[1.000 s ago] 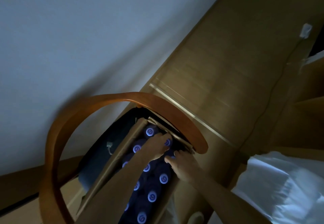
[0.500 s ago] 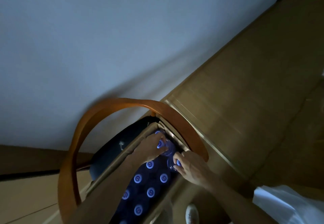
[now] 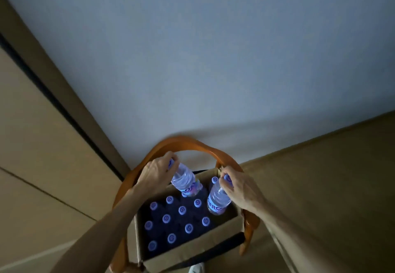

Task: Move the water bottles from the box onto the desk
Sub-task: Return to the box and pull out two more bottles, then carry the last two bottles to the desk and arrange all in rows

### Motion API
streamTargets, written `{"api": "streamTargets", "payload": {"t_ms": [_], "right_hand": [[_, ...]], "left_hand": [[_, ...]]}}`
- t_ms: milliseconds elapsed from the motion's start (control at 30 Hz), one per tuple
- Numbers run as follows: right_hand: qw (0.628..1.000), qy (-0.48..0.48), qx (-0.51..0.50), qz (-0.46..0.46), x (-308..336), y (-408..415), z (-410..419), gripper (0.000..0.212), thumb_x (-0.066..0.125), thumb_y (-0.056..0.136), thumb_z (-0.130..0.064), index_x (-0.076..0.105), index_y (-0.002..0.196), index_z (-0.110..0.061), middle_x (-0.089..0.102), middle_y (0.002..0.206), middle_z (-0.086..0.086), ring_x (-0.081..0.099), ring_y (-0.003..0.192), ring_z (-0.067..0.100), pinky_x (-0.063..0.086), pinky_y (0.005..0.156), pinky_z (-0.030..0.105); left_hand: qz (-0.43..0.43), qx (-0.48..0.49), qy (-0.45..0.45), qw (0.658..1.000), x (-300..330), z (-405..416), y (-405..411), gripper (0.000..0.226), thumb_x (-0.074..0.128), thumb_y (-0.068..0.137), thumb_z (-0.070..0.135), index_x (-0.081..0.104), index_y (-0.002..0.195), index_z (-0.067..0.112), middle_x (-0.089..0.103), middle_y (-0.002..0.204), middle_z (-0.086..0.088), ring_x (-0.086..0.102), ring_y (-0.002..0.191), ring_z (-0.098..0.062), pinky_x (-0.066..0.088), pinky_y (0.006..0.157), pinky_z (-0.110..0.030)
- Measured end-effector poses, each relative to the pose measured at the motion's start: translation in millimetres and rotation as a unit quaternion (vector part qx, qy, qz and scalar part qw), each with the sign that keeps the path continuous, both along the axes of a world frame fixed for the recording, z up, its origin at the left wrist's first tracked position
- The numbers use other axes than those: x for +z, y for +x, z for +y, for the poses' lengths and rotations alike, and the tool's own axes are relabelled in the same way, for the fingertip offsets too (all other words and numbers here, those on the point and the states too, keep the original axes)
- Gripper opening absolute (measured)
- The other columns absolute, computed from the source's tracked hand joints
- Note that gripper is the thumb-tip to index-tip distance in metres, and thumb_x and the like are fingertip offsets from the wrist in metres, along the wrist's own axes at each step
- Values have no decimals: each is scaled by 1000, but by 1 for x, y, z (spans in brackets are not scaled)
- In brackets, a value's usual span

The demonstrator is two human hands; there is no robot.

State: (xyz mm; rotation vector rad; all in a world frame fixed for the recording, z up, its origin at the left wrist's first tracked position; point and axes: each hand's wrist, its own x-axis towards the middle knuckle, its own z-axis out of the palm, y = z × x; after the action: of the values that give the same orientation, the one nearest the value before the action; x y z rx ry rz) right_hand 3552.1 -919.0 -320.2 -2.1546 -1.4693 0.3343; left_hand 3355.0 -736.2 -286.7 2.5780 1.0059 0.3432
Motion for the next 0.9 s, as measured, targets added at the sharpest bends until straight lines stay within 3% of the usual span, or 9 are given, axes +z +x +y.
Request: {"api": "streamTargets", "payload": {"t_ms": [100, 200, 367, 433, 533, 633, 767, 833, 900], "right_hand": [[998, 43, 51, -17, 44, -14, 20, 14, 42, 93, -45, 46, 92, -32, 56, 70, -7, 53, 58, 9, 45, 57, 26], [991, 95, 92, 0, 90, -35, 52, 13, 52, 92, -38, 51, 91, -24, 64, 68, -1, 60, 63, 24, 46, 63, 35], [975, 165, 146, 14, 157, -93, 106, 15, 55, 93, -30, 56, 90, -16, 63, 67, 4, 59, 65, 29, 41, 63, 31], [966, 188, 177, 26, 180, -124, 124, 14, 55, 94, -28, 56, 86, -16, 60, 65, 0, 58, 61, 25, 44, 61, 31], [944, 216, 243, 50, 213, -180, 148, 18, 52, 95, -28, 55, 81, -17, 58, 61, -3, 56, 56, 14, 40, 51, 20], [921, 243, 291, 93, 244, -246, 168, 18, 52, 93, -25, 57, 78, -15, 60, 62, -2, 57, 59, 13, 41, 50, 19], [893, 276, 336, 117, 280, -335, 191, 17, 55, 92, -26, 59, 79, -16, 62, 67, -6, 57, 62, 8, 42, 56, 17], [879, 291, 356, 124, 295, -380, 204, 17, 56, 91, -27, 59, 77, -17, 62, 67, -8, 57, 63, 6, 40, 53, 13], [867, 305, 372, 131, 308, -426, 214, 17, 57, 91, -27, 58, 76, -19, 62, 68, -9, 58, 65, 6, 38, 54, 10]], "left_hand": [[-22, 76, 17, 997, 42, -4, -40, 12, 47, 96, 38, 51, 98, 27, 58, 69, 5, 59, 67, -28, 44, 62, -33], [-54, 145, 44, 987, 81, -4, -84, 21, 42, 92, 47, 50, 88, 29, 68, 78, 2, 61, 72, -28, 47, 65, -36], [-76, 231, 141, 960, 147, -8, -167, 54, 20, 85, 60, 54, 93, 19, 54, 70, 6, 52, 66, -25, 38, 63, -32], [-96, 275, 160, 943, 171, -13, -206, 50, 22, 88, 59, 52, 90, 19, 51, 67, 5, 54, 68, -27, 42, 66, -34], [-119, 341, 202, 911, 205, -24, -260, 40, 35, 94, 49, 55, 88, 15, 55, 71, 1, 56, 71, -31, 43, 67, -35], [-161, 423, 214, 866, 238, -33, -317, 25, 50, 94, 38, 52, 78, 19, 56, 69, 4, 53, 71, -28, 36, 67, -32], [-171, 460, 266, 830, 275, -50, -401, 40, 46, 88, 54, 55, 76, 17, 67, 73, -5, 63, 79, -35, 44, 68, -35], [-173, 474, 285, 815, 290, -59, -444, 41, 48, 91, 50, 60, 80, 12, 70, 73, -8, 66, 78, -33, 49, 70, -39], [-167, 484, 306, 803, 303, -69, -485, 39, 47, 95, 44, 57, 76, 12, 65, 63, -1, 62, 67, -29, 45, 62, -35]]}}
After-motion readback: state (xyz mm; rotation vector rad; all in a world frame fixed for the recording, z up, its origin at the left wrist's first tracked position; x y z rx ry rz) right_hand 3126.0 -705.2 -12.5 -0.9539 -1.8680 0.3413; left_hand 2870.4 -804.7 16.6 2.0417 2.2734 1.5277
